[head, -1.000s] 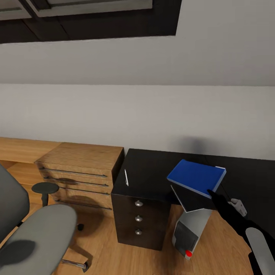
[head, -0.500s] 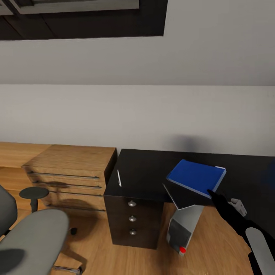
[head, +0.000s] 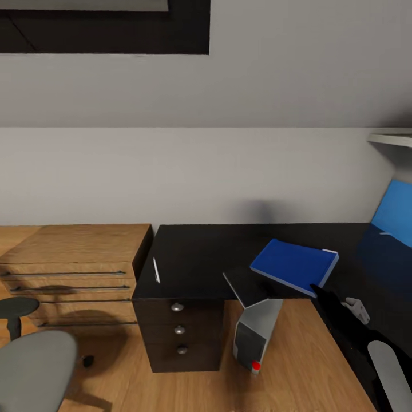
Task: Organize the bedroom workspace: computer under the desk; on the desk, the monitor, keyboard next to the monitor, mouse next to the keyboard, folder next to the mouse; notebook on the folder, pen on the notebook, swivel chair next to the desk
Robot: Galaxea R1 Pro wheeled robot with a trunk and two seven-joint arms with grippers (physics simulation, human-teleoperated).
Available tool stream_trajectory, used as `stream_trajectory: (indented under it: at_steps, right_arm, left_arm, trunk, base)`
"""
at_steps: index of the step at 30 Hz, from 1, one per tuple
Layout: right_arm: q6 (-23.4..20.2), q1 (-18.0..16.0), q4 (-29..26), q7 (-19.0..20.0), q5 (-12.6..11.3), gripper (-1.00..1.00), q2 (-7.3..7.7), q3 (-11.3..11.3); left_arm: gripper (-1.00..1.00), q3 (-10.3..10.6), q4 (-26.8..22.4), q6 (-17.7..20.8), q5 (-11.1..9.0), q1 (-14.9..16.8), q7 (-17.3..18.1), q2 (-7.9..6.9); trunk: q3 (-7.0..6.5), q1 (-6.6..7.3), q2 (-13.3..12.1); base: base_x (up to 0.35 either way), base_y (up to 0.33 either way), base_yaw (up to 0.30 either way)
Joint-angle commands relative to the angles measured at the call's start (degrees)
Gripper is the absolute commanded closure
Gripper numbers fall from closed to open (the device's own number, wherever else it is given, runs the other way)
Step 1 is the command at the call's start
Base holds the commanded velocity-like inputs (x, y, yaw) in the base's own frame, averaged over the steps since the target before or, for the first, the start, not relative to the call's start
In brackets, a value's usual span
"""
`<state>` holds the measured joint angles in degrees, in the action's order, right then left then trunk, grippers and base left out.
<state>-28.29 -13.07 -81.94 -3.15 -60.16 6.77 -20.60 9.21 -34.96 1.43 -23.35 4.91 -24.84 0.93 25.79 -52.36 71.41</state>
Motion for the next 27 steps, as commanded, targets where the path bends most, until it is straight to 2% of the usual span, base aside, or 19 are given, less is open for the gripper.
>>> stream_trajectory:
  at_steps: [1,27]
  right_arm:
    - [-0.3,0.0,-0.1,-0.4,-0.6,1.0,-0.01,-0.1]
    - [-0.2,0.0,0.0,-0.3,-0.5,1.0,-0.01,0.0]
  left_arm:
    - [-1.0,0.3,-0.1,0.2,-0.4,0.0,-0.5,-0.05]
    - [-1.0,0.3,-0.1,0.2,-0.4,0.0,-0.5,0.2]
  trunk:
    - [0.06,0.0,0.0]
    - [0.06,0.0,0.0]
  base:
    - [0.0,0.0,-0.264]
    - [0.0,0.0,-0.264]
